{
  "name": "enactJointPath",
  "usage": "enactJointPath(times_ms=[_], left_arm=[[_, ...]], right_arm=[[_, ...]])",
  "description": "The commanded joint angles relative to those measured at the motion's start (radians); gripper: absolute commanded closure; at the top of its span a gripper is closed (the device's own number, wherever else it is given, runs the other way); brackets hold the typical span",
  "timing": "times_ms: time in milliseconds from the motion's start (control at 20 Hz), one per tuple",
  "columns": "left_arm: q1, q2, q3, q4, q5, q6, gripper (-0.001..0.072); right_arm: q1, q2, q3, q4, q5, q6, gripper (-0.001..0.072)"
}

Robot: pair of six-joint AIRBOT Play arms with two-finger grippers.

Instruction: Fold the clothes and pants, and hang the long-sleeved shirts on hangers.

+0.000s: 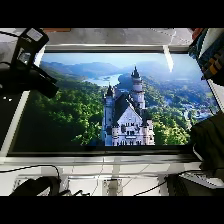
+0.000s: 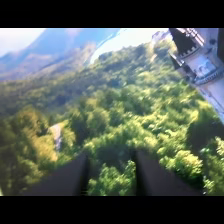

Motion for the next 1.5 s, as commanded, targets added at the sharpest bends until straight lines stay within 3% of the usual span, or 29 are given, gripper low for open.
enactJointPath(times_ms=[0,50,200,350,600,850,1100,1450], left_arm=[[0.02,-0.039,-0.001,0.061,0.0,-0.004,0.0687],[0.048,-0.053,-0.001,0.06,0.0,-0.012,0.0687],[0.182,-0.112,-0.003,0.055,-0.015,-0.152,0.0687],[0.353,-0.188,-0.011,-0.046,-0.02,-0.174,0.0688],[0.622,-0.212,-0.038,-0.544,-0.059,-0.048,0.0687],[0.654,-0.176,-0.038,-0.511,-0.072,-0.04,0.0687],[0.653,-0.171,-0.038,-0.61,-0.142,-0.035,0.0687],[0.654,-0.172,-0.038,-0.61,-0.142,-0.036,0.0687]], right_arm=[[-0.002,-0.005,0.0,0.181,-0.028,0.01,0.0665],[0.005,-0.008,-0.001,0.252,-0.043,0.009,0.0679],[0.114,-0.026,-0.001,0.442,-0.053,0.008,0.068],[0.366,-0.027,-0.001,0.43,-0.062,-0.012,0.0681],[0.895,-0.027,-0.001,0.225,-0.082,-0.132,0.068],[1.246,-0.021,-0.001,-0.138,-0.073,-0.131,0.0681],[1.323,-0.021,-0.001,-0.073,-0.089,-0.131,0.0679],[1.324,-0.021,-0.001,-0.021,-0.119,-0.132,0.0679]])
